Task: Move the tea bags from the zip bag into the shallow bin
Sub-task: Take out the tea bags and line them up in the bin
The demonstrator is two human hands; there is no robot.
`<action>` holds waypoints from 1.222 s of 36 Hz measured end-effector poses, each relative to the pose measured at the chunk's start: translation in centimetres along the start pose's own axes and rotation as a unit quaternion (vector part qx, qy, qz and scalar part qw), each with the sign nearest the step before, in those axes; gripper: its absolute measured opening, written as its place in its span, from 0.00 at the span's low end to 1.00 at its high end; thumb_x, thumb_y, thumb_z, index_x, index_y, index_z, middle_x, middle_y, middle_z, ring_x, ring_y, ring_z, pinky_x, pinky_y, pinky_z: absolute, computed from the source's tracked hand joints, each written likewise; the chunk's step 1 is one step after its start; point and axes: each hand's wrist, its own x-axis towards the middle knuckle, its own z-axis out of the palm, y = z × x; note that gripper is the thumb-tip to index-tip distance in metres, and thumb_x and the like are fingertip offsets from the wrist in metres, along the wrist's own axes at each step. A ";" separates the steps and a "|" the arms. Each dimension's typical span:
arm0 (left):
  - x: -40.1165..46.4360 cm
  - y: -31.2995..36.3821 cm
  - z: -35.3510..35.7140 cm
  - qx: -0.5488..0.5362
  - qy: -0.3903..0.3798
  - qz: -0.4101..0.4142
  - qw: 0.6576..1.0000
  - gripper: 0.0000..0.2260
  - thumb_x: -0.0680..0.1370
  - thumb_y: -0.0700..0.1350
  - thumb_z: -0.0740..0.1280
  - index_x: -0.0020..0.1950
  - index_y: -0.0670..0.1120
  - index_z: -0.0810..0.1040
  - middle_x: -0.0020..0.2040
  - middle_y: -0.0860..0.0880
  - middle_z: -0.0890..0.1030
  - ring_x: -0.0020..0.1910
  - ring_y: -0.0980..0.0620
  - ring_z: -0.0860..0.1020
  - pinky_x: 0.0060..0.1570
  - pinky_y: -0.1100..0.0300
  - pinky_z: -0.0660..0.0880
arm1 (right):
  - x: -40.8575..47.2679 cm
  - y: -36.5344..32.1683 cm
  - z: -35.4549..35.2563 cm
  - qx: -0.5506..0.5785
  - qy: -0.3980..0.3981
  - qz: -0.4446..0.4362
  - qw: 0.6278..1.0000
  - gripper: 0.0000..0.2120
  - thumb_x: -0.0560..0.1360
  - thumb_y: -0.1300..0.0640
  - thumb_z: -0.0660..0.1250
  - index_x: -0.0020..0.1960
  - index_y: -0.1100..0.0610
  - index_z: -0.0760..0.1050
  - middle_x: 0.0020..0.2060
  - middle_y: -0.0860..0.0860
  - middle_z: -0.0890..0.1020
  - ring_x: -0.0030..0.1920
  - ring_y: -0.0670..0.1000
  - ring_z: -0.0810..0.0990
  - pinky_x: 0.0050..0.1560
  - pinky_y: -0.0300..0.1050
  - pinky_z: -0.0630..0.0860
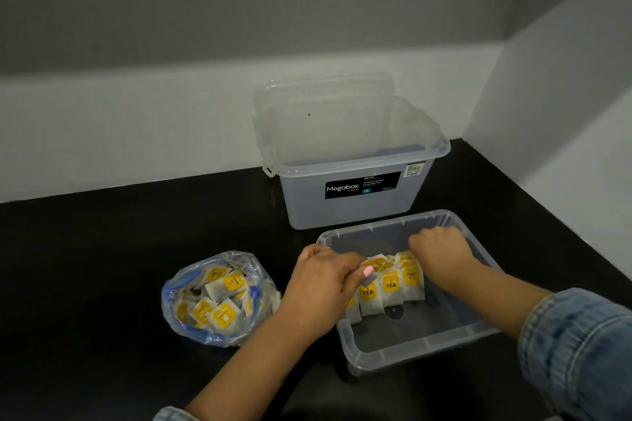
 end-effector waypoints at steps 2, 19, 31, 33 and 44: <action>0.0 0.1 0.0 0.006 -0.001 0.000 1.000 0.24 0.77 0.62 0.47 0.53 0.54 0.79 0.39 0.54 0.80 0.42 0.59 0.75 0.58 0.68 0.53 | 0.0 0.0 0.0 -0.006 -0.001 -0.006 1.000 0.11 0.79 0.59 0.61 0.61 0.55 0.72 0.56 0.53 0.79 0.56 0.53 0.78 0.54 0.48 0.74; 1.3 1.1 -1.3 -0.041 -0.029 -0.091 0.995 0.15 0.80 0.56 0.58 0.66 0.57 0.69 0.55 0.57 0.79 0.51 0.60 0.67 0.57 0.64 0.64 | -0.5 1.4 -2.6 0.053 0.041 0.022 0.998 0.09 0.78 0.54 0.63 0.57 0.53 0.75 0.47 0.50 0.80 0.48 0.51 0.79 0.52 0.46 0.74; 3.1 2.4 -0.3 -0.040 0.021 -0.088 0.995 0.16 0.78 0.56 0.60 0.65 0.53 0.71 0.40 0.54 0.79 0.43 0.54 0.78 0.55 0.53 0.73 | -3.3 4.2 -7.9 0.492 0.028 -0.070 0.867 0.07 0.69 0.51 0.74 0.47 0.50 0.83 0.38 0.44 0.84 0.41 0.44 0.83 0.47 0.39 0.80; 3.1 2.6 -0.2 -0.040 0.018 -0.085 0.995 0.18 0.78 0.57 0.60 0.66 0.54 0.70 0.44 0.55 0.81 0.47 0.55 0.78 0.60 0.54 0.71 | -3.4 4.4 -7.5 0.484 0.037 -0.057 0.872 0.05 0.70 0.52 0.74 0.45 0.50 0.83 0.38 0.43 0.83 0.41 0.42 0.82 0.46 0.37 0.79; 2.3 1.3 -0.5 0.024 -0.001 -0.127 0.992 0.21 0.78 0.51 0.64 0.70 0.58 0.64 0.68 0.57 0.71 0.70 0.57 0.64 0.72 0.55 0.50 | -3.0 5.2 -4.0 0.260 -0.013 0.033 0.965 0.10 0.75 0.56 0.68 0.55 0.49 0.77 0.46 0.48 0.79 0.45 0.47 0.78 0.46 0.41 0.78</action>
